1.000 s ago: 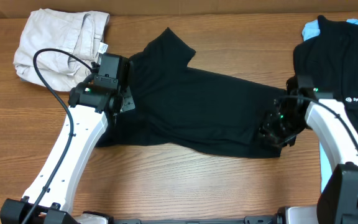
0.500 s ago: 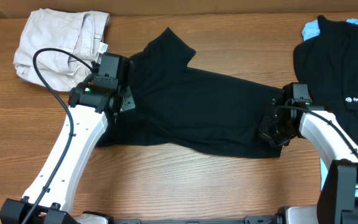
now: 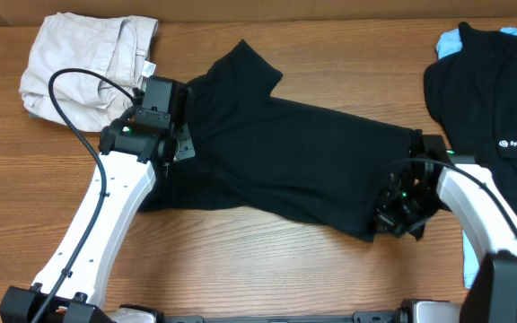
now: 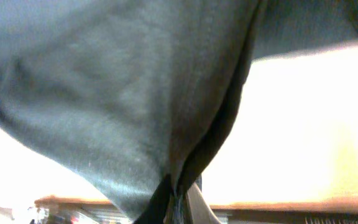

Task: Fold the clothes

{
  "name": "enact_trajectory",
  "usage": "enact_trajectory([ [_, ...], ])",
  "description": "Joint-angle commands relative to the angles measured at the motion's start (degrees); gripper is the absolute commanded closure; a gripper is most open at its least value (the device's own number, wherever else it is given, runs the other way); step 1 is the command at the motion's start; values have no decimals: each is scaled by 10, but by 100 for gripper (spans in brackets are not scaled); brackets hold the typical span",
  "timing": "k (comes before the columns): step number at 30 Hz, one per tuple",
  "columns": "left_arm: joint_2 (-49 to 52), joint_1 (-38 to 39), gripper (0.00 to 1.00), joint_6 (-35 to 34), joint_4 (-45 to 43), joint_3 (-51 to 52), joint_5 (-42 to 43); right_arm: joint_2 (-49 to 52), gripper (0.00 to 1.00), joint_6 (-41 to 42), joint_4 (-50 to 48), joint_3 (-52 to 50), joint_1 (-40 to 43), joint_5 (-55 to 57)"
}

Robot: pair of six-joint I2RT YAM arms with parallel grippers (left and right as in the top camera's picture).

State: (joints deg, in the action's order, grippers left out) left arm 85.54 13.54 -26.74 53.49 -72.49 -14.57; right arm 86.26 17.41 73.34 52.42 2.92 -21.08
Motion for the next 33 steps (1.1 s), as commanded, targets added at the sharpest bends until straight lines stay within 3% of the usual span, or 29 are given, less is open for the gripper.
enact_trajectory([
  [1, 4, 3, 96, 13, 0, -12, 2, -39, 96, -74, 47, 56, 0, -25],
  [11, 4, 3, 96, 13, -5, -12, 3, 73, 96, -51, -105, 88, 0, -23],
  [18, 4, 3, 96, 13, -10, -12, 3, 161, 96, -47, -227, 107, 0, -154],
  [22, 4, 3, 96, 13, -11, -12, 3, 160, 96, -2, -278, 136, -1, -214],
  [24, 4, 3, 96, 13, -11, -12, 3, 160, 96, 57, -344, 140, -5, -225],
  [29, 7, 3, 96, 12, -15, -12, 5, 161, 96, 210, -481, 140, -30, -71],
  [31, 7, 3, 96, 13, -15, -12, 7, 161, 96, 233, -500, 140, -42, -9],
  [32, 7, 3, 96, 13, -15, -12, 7, 161, 92, 233, -507, 140, -49, 13],
  [33, 7, 3, 96, 13, -15, -12, 7, 161, 78, 233, -509, 140, -54, 30],
])
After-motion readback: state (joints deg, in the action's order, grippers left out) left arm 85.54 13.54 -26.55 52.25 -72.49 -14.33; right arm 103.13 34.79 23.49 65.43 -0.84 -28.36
